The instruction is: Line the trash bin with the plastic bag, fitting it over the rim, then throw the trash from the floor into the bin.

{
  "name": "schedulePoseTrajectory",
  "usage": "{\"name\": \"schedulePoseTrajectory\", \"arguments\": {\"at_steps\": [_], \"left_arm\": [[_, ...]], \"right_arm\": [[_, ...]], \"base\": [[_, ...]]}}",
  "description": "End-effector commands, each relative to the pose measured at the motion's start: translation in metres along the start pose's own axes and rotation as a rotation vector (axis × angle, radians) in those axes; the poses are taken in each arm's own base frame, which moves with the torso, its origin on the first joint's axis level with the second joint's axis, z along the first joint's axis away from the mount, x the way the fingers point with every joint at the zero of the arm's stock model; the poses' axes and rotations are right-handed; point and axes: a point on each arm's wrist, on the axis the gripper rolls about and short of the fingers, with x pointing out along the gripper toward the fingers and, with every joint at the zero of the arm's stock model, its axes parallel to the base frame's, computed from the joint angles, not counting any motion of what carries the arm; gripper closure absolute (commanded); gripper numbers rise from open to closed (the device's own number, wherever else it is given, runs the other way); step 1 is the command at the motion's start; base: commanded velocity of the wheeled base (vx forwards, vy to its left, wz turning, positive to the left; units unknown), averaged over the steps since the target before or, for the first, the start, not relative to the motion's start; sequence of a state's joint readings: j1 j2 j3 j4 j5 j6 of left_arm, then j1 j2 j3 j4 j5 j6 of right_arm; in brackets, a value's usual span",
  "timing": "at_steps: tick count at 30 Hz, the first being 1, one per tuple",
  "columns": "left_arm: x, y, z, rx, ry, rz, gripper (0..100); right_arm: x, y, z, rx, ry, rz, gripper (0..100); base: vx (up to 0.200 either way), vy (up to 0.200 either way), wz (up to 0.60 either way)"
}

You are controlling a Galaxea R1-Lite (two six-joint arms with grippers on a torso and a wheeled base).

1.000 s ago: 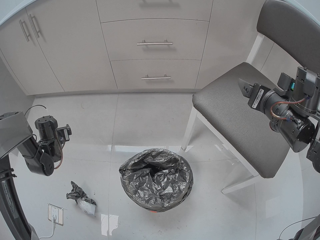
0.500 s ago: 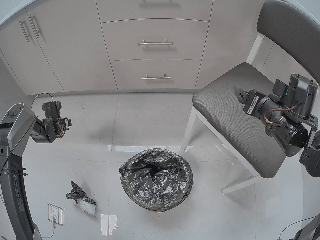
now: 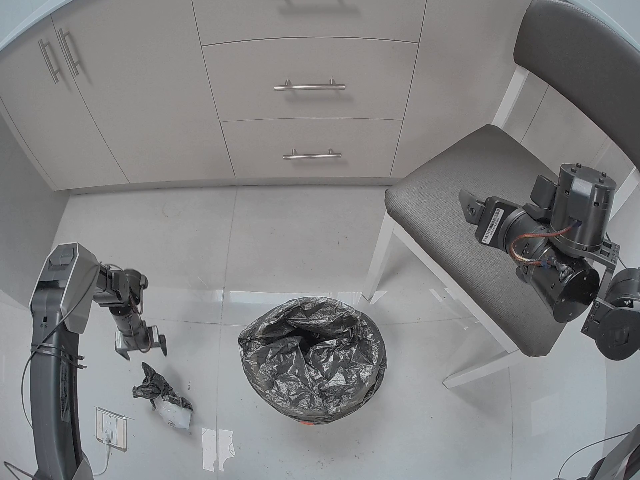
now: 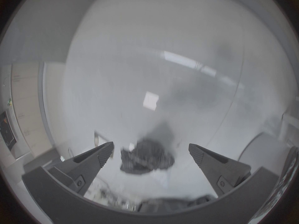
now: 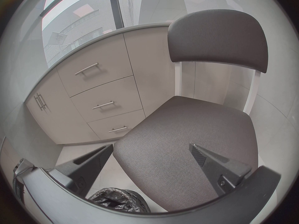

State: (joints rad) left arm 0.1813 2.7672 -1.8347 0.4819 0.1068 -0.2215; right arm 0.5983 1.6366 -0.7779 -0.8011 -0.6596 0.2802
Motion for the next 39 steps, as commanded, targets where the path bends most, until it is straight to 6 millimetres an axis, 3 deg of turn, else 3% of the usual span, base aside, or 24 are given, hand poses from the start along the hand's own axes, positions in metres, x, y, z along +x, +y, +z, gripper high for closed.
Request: {"name": "schedulePoseTrajectory", "arguments": {"at_steps": [1,12,27,39], "left_arm": [[0.074,0.001,-0.04,-0.07,0.397,-0.038,0],[0.101,0.006,-0.051,-0.08,0.415,-0.029,0],[0.091,-0.002,-0.025,-0.114,0.202,-0.07,0],[0.119,-0.004,-0.04,-0.093,0.223,-0.029,0]], "right_arm": [[0.01,0.0,-0.021,-0.033,0.046,-0.02,0],[0.017,-0.004,-0.028,-0.014,0.002,-0.028,0],[0.021,-0.004,-0.039,-0.033,0.028,-0.035,0],[0.021,-0.005,-0.038,-0.028,0.026,-0.036,0]], "base": [[0.0,0.0,0.0],[0.0,0.0,0.0],[0.0,0.0,0.0],[0.0,0.0,0.0]]}}
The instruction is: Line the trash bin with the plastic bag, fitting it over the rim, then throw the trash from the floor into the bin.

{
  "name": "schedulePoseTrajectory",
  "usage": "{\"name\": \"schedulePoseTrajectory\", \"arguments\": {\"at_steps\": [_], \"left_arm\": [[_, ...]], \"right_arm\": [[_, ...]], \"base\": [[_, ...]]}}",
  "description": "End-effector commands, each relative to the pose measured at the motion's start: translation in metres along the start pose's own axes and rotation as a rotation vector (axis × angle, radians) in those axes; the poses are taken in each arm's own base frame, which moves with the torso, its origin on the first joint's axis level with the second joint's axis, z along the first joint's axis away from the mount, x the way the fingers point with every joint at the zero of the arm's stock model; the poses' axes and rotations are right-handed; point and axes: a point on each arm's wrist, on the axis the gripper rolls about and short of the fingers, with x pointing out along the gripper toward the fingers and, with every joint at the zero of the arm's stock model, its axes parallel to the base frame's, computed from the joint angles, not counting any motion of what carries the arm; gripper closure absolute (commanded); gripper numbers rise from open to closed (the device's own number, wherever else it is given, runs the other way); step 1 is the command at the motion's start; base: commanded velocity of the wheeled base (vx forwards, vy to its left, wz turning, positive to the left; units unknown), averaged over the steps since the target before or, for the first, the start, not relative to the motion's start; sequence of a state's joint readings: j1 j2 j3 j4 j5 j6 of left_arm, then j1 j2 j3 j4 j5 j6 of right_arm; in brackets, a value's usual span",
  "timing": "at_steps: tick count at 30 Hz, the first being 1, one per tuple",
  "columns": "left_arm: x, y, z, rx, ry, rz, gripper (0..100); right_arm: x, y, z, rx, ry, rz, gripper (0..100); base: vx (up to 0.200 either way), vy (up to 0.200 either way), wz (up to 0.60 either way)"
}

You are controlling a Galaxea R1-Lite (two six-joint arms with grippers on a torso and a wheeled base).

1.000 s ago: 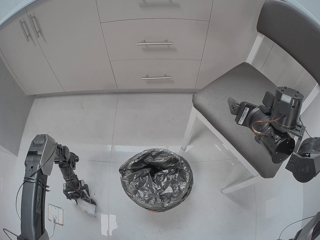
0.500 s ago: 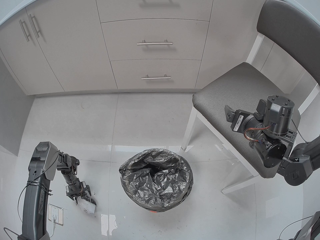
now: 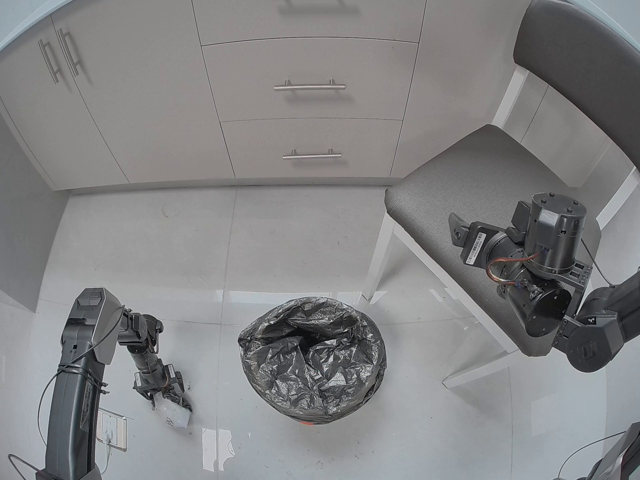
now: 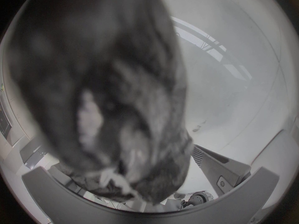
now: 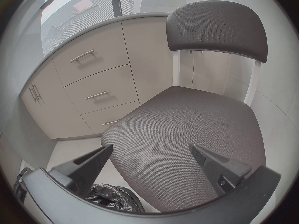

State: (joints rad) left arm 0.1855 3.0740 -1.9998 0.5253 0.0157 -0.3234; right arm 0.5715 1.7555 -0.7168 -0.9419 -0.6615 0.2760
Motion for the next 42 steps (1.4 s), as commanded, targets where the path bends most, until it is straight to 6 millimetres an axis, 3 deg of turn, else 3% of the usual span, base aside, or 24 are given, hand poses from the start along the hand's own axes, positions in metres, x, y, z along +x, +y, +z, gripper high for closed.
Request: {"name": "schedulePoseTrajectory", "arguments": {"at_steps": [1,6,7,14,21,26,28,29,31,32,34,37,38,39,40,41,42], "left_arm": [[0.011,0.002,-0.004,0.0,0.022,0.01,0],[0.01,0.002,-0.003,0.0,0.019,0.007,0],[0.01,0.002,-0.003,0.0,0.02,0.006,100],[0.005,-0.004,-0.004,0.012,0.011,0.002,100],[-0.027,-0.017,0.0,0.007,-0.017,-0.006,100],[-0.108,-0.033,0.008,0.033,-0.104,-0.068,100],[-0.114,-0.034,0.009,0.033,-0.113,-0.075,100],[-0.163,-0.038,0.01,0.044,-0.166,-0.145,100],[-0.183,-0.039,0.008,0.052,-0.188,-0.173,100],[-0.212,-0.041,0.007,0.063,-0.227,-0.224,100],[-0.245,-0.044,0.001,0.088,-0.274,-0.285,100],[-0.297,-0.053,-0.016,0.133,-0.341,-0.343,100],[-0.297,-0.053,-0.016,0.133,-0.341,-0.343,100],[-0.317,-0.058,-0.026,0.154,-0.363,-0.357,100],[-0.317,-0.058,-0.026,0.154,-0.363,-0.357,100],[-0.361,-0.071,-0.057,0.215,-0.402,-0.394,100],[-0.375,-0.077,-0.071,0.246,-0.407,-0.407,100]], "right_arm": [[0.0,0.0,-0.001,-0.001,0.001,0.001,0],[0.001,0.0,-0.001,-0.002,0.002,0.0,0],[0.001,0.0,-0.001,0.0,0.002,0.0,0],[0.001,0.0,0.0,0.002,0.001,-0.001,0],[0.001,0.0,0.0,0.002,0.001,0.001,0],[0.0,0.0,0.0,0.006,0.002,0.004,0],[0.0,0.0,0.0,0.004,0.002,0.004,0],[0.0,0.0,0.0,0.002,0.002,0.004,0],[0.0,0.0,0.0,0.003,0.001,0.004,0],[0.0,0.0,0.001,0.004,0.0,0.004,0],[0.0,0.0,0.001,0.008,-0.002,0.005,0],[-0.001,0.0,0.002,0.014,-0.011,0.006,0],[-0.001,0.0,0.002,0.014,-0.011,0.006,0],[-0.001,0.0,0.003,0.015,-0.019,0.008,0],[-0.001,0.0,0.003,0.015,-0.019,0.008,0],[-0.002,0.0,0.002,0.02,-0.036,0.017,0],[-0.002,-0.001,0.001,0.016,-0.035,0.017,0]], "base": [[0.0,0.0,0.0],[0.0,0.0,0.0],[0.0,0.0,0.0],[0.0,0.0,0.0],[0.0,0.0,0.0],[0.0,0.0,0.0],[0.0,0.0,0.0],[0.0,0.0,0.0],[0.0,0.0,0.0],[0.0,0.0,0.0],[0.0,0.0,0.0],[0.0,0.0,0.0],[0.0,0.0,0.0],[0.0,0.0,0.0],[0.0,0.0,0.0],[0.0,0.0,0.0],[0.0,0.0,0.0]]}}
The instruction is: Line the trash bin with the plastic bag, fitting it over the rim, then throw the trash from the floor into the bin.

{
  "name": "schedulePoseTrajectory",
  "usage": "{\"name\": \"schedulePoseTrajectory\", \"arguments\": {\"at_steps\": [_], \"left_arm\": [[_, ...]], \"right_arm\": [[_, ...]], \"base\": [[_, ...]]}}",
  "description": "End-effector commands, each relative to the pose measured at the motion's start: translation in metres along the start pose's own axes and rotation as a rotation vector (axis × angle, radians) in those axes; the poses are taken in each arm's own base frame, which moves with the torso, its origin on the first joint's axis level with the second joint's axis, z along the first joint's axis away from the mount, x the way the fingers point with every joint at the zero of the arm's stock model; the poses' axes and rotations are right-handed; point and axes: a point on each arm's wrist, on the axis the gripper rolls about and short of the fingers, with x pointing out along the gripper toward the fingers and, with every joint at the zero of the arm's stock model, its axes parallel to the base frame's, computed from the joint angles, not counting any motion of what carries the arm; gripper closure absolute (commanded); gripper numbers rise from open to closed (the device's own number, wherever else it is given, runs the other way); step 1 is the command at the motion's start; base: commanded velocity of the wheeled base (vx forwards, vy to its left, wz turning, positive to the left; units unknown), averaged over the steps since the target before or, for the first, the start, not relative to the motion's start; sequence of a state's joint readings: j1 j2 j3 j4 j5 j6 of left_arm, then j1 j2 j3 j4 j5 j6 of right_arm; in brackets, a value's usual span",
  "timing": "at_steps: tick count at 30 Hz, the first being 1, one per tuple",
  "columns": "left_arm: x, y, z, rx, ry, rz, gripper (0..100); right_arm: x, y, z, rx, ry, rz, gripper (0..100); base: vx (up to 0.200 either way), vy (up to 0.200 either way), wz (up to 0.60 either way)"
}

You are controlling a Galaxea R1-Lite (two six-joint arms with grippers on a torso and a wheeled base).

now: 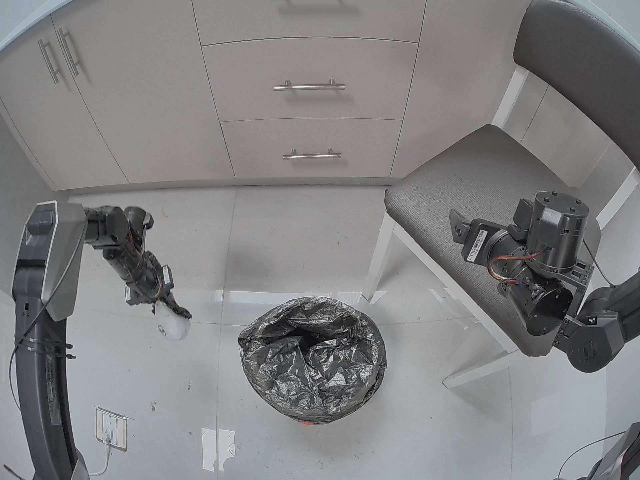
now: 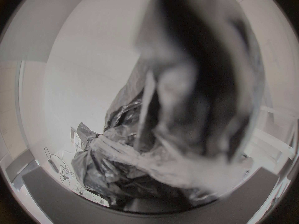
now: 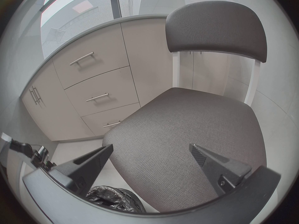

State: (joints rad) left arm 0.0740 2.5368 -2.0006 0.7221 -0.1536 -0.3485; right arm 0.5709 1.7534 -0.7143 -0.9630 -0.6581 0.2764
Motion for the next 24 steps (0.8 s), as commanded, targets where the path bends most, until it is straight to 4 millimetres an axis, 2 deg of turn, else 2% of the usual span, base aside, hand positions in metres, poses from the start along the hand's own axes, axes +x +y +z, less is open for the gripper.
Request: {"name": "schedulePoseTrajectory", "arguments": {"at_steps": [1,2,3,4,6,7,8,12,18,24], "left_arm": [[-0.136,-0.077,-0.037,0.17,-0.141,-0.15,100],[-0.148,-0.09,-0.049,0.205,-0.136,-0.167,100],[-0.148,-0.09,-0.049,0.205,-0.136,-0.167,100],[-0.165,-0.11,-0.068,0.265,-0.13,-0.198,100],[-0.178,-0.13,-0.087,0.327,-0.125,-0.224,100],[-0.178,-0.131,-0.089,0.331,-0.125,-0.226,100],[-0.19,-0.147,-0.107,0.386,-0.122,-0.252,100],[-0.206,-0.17,-0.142,0.473,-0.081,-0.282,100],[-0.203,-0.198,-0.177,0.577,-0.037,-0.286,100],[-0.181,-0.212,-0.187,0.558,0.022,-0.263,100]], "right_arm": [[-0.001,-0.001,-0.002,-0.002,-0.018,0.01,0],[-0.001,-0.001,-0.001,-0.001,-0.02,0.01,0],[-0.001,-0.001,-0.001,-0.001,-0.02,0.01,0],[-0.001,-0.001,-0.001,-0.001,-0.019,0.011,0],[-0.002,0.0,-0.001,0.001,-0.022,0.012,0],[-0.001,-0.001,-0.001,0.001,-0.022,0.012,0],[-0.001,0.0,0.0,0.003,-0.025,0.01,0],[-0.001,0.0,0.0,0.005,-0.025,0.007,0],[-0.001,0.001,0.001,0.006,-0.029,0.009,0],[-0.001,0.001,0.0,0.005,-0.025,0.012,0]], "base": [[0.0,0.0,0.0],[0.0,0.0,0.0],[0.0,0.0,0.0],[0.0,0.0,0.0],[0.0,0.0,0.0],[0.0,0.0,0.0],[0.0,0.0,0.0],[0.0,0.0,0.0],[0.0,0.0,0.0],[0.0,0.0,0.0]]}}
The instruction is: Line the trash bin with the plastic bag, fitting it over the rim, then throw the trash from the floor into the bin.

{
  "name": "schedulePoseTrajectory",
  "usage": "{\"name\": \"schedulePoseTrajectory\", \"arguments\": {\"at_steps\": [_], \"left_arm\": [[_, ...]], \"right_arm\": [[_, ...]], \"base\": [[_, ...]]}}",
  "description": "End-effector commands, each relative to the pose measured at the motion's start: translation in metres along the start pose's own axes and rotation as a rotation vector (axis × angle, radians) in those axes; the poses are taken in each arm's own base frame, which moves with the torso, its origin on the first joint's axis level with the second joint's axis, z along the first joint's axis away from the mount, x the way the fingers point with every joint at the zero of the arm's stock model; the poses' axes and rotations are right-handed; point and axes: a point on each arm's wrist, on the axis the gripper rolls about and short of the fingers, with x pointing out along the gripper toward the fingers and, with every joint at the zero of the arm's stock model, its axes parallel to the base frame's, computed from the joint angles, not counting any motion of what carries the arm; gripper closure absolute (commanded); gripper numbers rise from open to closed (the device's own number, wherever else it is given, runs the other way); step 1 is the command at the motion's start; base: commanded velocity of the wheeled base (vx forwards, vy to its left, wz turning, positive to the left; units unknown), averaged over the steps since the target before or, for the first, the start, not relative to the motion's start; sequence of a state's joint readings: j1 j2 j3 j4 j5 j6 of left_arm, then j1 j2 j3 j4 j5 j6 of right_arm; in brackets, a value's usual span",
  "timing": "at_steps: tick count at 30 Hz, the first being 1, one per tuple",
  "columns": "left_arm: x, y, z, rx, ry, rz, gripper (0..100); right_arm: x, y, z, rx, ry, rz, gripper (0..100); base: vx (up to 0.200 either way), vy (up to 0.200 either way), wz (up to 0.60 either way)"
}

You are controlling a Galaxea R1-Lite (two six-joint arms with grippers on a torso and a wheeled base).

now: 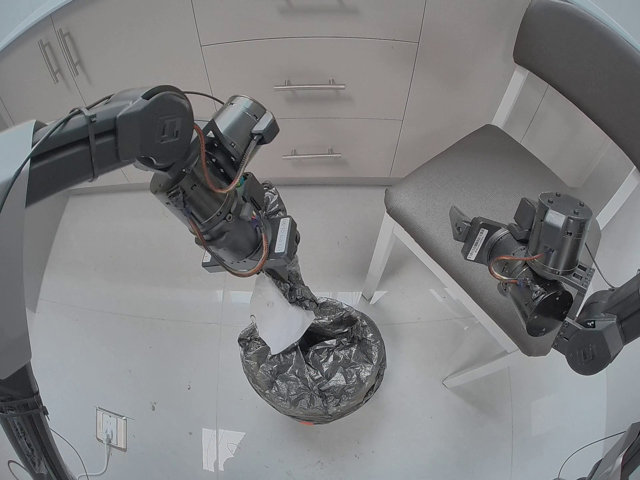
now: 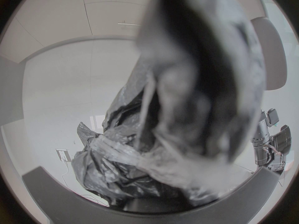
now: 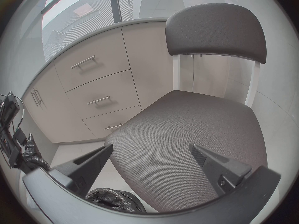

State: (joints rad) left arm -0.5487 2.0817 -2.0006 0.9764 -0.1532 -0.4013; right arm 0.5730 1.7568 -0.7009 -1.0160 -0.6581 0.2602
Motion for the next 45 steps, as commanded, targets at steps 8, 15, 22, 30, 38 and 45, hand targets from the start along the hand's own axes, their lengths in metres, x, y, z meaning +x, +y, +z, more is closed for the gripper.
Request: {"name": "schedulePoseTrajectory", "arguments": {"at_steps": [8,15,22,30,38,45], "left_arm": [[0.059,-0.005,0.0,-0.026,0.094,0.027,100],[0.095,0.002,0.0,-0.039,0.148,0.054,100],[0.127,0.003,0.002,-0.036,0.145,0.052,100],[0.146,-0.003,-0.006,-0.013,0.179,0.058,100],[0.153,-0.004,-0.007,-0.01,0.186,0.059,0],[0.156,-0.001,-0.006,-0.016,0.185,0.063,0]], "right_arm": [[0.001,0.001,-0.003,-0.006,0.006,0.001,0],[0.001,0.001,-0.003,-0.007,0.007,0.0,0],[0.002,0.001,-0.004,-0.008,0.007,-0.004,0],[0.002,0.001,-0.006,-0.011,0.013,-0.004,0],[0.002,0.001,-0.006,-0.012,0.013,-0.006,0],[0.002,0.001,-0.006,-0.012,0.013,-0.006,0]], "base": [[0.0,0.0,0.0],[0.0,0.0,0.0],[0.0,0.0,0.0],[0.0,0.0,0.0],[0.0,0.0,0.0],[0.0,0.0,0.0]]}}
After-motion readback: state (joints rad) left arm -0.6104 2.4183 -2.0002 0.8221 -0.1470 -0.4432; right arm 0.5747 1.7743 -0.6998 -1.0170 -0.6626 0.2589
